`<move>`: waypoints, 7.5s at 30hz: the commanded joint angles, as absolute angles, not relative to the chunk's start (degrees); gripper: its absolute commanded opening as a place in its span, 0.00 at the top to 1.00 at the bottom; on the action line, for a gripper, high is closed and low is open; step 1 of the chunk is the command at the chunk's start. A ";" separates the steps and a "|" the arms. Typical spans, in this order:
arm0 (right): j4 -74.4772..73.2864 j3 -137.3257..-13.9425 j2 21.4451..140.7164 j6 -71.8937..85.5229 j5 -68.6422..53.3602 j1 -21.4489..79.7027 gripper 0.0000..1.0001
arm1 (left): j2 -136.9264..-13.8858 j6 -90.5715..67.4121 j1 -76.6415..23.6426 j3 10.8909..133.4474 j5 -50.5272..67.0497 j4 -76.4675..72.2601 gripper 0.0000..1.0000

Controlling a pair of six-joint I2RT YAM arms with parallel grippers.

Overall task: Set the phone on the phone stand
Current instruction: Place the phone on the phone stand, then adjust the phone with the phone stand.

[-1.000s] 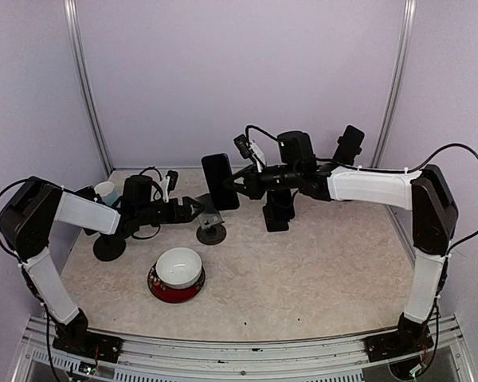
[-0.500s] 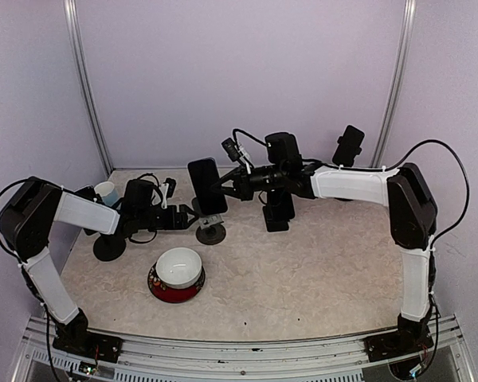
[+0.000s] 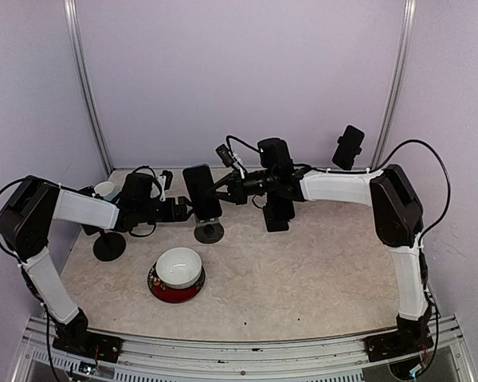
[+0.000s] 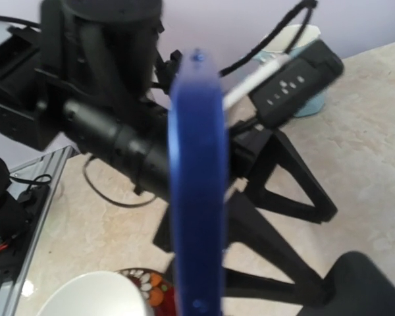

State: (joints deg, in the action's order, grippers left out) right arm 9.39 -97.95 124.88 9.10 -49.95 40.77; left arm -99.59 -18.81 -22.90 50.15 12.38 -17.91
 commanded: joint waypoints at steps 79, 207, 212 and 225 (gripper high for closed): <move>6.63 -81.54 102.65 -3.23 -34.99 37.35 0.00 | -66.57 -10.17 -45.18 34.62 18.73 -22.74 0.01; -1.57 -90.63 118.38 11.31 27.04 39.11 0.19 | -87.13 1.57 -55.28 30.60 11.95 -33.84 0.01; 1.34 -87.78 115.42 11.49 26.73 39.11 0.21 | -87.01 1.59 -55.28 30.60 11.87 -33.66 0.01; 4.77 -85.02 113.54 13.68 26.71 39.11 0.20 | -87.50 1.68 -55.28 30.88 11.83 -33.33 0.01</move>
State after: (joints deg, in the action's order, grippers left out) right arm 3.07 -85.25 114.21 12.40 25.85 38.87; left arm -86.65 1.37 -54.85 29.34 12.29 -33.12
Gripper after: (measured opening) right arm 0.794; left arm 0.988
